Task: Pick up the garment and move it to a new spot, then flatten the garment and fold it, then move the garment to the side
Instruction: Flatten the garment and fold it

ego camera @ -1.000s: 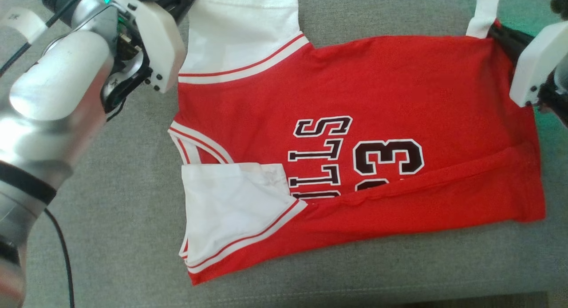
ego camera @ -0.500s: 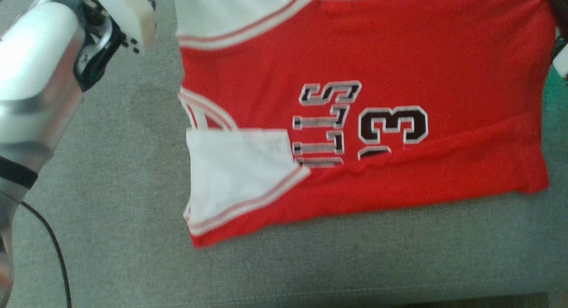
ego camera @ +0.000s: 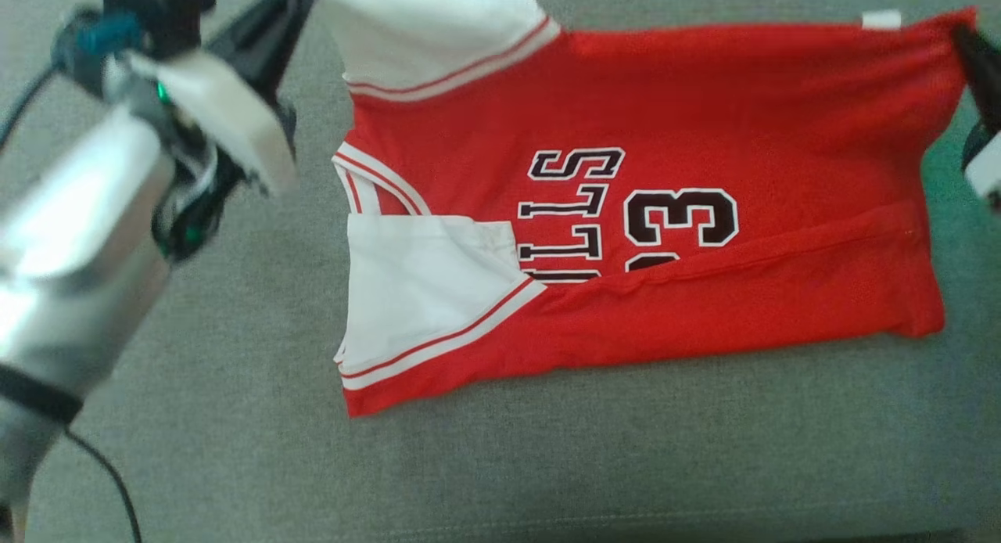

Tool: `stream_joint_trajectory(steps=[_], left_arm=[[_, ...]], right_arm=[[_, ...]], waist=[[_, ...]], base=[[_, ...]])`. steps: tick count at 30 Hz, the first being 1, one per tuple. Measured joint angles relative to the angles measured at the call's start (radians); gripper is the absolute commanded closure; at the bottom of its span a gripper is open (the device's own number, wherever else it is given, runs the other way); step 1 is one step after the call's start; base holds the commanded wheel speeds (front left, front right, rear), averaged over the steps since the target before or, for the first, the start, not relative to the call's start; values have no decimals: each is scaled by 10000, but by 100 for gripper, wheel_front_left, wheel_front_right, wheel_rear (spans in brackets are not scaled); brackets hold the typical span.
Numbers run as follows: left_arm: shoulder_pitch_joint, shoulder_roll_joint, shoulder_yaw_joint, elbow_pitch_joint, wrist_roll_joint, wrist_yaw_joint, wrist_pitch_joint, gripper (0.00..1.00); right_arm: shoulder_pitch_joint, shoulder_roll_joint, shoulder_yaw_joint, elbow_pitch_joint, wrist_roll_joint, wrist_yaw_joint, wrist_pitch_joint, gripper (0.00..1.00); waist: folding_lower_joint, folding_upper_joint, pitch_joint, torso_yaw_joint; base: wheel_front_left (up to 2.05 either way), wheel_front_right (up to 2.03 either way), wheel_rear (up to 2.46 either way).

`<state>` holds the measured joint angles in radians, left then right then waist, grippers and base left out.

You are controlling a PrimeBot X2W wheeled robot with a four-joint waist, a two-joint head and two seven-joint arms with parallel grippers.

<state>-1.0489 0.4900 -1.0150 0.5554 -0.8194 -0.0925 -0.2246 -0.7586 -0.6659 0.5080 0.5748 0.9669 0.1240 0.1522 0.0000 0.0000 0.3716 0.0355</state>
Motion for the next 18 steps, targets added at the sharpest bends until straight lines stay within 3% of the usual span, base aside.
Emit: stream_joint_trajectory(steps=[5, 7, 18], left_arm=[[1220, 468, 8, -1250, -180, 481, -88, 100], [2190, 796, 38, -2222, -391, 953, -150, 100], [4702, 1739, 69, -4487, -780, 2280, -161, 100]], right_arm=[[780, -48, 0, -368, 105, 0, -217, 100], [1398, -90, -75, -581, 128, 0, -305, 100], [3144, -63, -813, -771, 153, 0, -320, 100]], waist=[[0, 0, -320, -6], [0, 0, -560, -5], [0, 0, -952, 14]], base=[[0, 0, 0], [0, 0, 0], [0, 0, 0]])
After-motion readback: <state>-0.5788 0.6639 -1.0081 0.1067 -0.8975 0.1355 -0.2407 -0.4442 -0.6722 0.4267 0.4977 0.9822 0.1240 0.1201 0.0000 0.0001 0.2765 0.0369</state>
